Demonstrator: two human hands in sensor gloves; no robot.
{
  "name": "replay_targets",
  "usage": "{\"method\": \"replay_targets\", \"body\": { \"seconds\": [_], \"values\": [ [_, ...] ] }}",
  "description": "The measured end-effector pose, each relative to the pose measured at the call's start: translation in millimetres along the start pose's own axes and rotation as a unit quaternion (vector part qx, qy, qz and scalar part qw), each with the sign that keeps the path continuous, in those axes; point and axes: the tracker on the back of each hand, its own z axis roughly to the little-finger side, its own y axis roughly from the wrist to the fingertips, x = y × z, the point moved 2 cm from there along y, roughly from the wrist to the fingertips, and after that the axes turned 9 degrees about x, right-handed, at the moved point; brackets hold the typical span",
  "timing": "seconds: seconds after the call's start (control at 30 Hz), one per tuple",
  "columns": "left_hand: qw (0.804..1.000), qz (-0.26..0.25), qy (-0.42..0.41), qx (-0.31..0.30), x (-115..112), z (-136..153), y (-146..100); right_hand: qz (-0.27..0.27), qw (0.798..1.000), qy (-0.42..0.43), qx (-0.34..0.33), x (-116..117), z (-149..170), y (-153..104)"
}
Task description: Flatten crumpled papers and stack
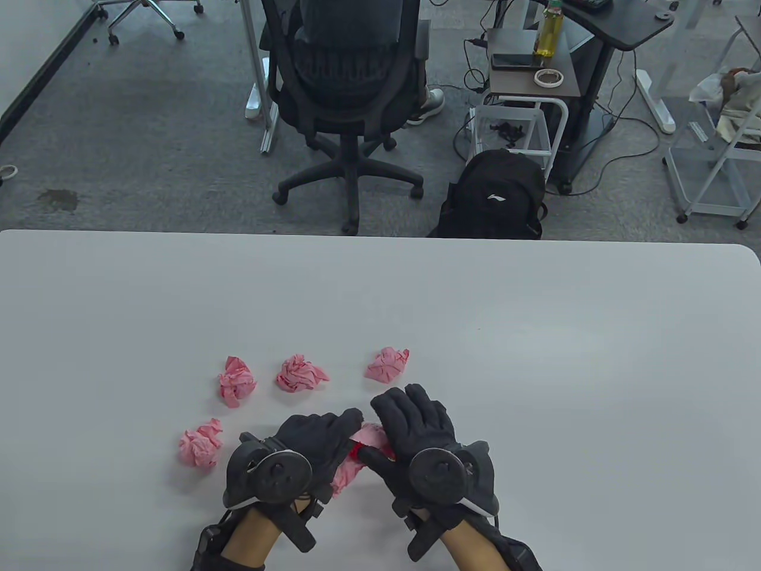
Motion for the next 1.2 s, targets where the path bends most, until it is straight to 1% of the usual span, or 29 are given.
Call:
{"method": "replay_targets", "body": {
  "seconds": [0.07,0.13,0.23,0.3,0.37,0.4,0.43,0.47,0.5,0.53,0.6,0.67,0.73,0.8,0.87,0.9,0.97,1.0,1.03,1.1,1.13,1.2],
  "values": [
    [1.000,0.017,-0.003,-0.014,-2,-2,0,0.006,0.998,0.043,0.033,-4,12,1],
    [0.999,0.040,-0.004,-0.004,-6,0,2,0.034,0.991,0.120,0.045,-11,24,4],
    [0.997,0.066,0.038,0.034,-9,10,4,0.053,0.986,0.154,0.043,-19,27,3],
    [0.994,0.073,0.030,0.074,-9,20,4,0.062,0.985,0.156,0.033,-24,26,3],
    [0.993,0.052,-0.024,0.108,-5,32,4,0.055,0.987,0.149,0.028,-27,27,4],
    [0.989,0.049,-0.070,0.124,-3,39,3,0.051,0.988,0.142,0.033,-29,29,5],
    [0.984,0.053,-0.110,0.128,-3,43,3,0.042,0.990,0.132,0.035,-29,31,5],
    [0.973,0.056,-0.175,0.141,-2,50,2,0.039,0.991,0.126,0.035,-30,34,6],
    [0.964,0.054,-0.214,0.150,-2,54,1,0.040,0.991,0.125,0.037,-30,36,7],
    [0.949,0.059,-0.270,0.152,-3,59,2,0.038,0.990,0.126,0.043,-30,41,8],
    [0.925,0.083,-0.340,0.149,-6,63,2,0.009,0.990,0.134,0.047,-25,49,12],
    [0.921,0.077,-0.350,0.150,-6,64,1,0.002,0.990,0.132,0.057,-22,55,13],
    [0.925,0.069,-0.343,0.149,-4,65,2,-0.024,0.988,0.131,0.078,-19,65,14],
    [0.924,0.076,-0.345,0.145,-4,67,3,-0.041,0.986,0.135,0.094,-18,74,16],
    [0.916,0.081,-0.365,0.147,-6,70,2,-0.055,0.982,0.144,0.110,-18,82,16],
    [0.910,0.081,-0.378,0.150,-7,71,1,-0.055,0.979,0.157,0.120,-19,88,16],
    [0.896,0.090,-0.406,0.155,-10,75,1,-0.077,0.961,0.231,0.131,-18,100,18],
    [0.889,0.098,-0.418,0.158,-12,77,1,-0.088,0.950,0.264,0.139,-18,105,18],
    [0.885,0.103,-0.425,0.159,-13,79,1,-0.097,0.935,0.308,0.146,-18,111,18],
    [0.888,0.099,-0.416,0.169,-14,81,0,-0.110,0.911,0.366,0.156,-17,118,18],
    [0.893,0.092,-0.402,0.179,-14,84,0,-0.112,0.897,0.389,0.180,-18,124,17],
    [0.895,0.087,-0.396,0.187,-15,89,-2,-0.130,0.889,0.398,0.185,-19,128,16]
  ]
}}
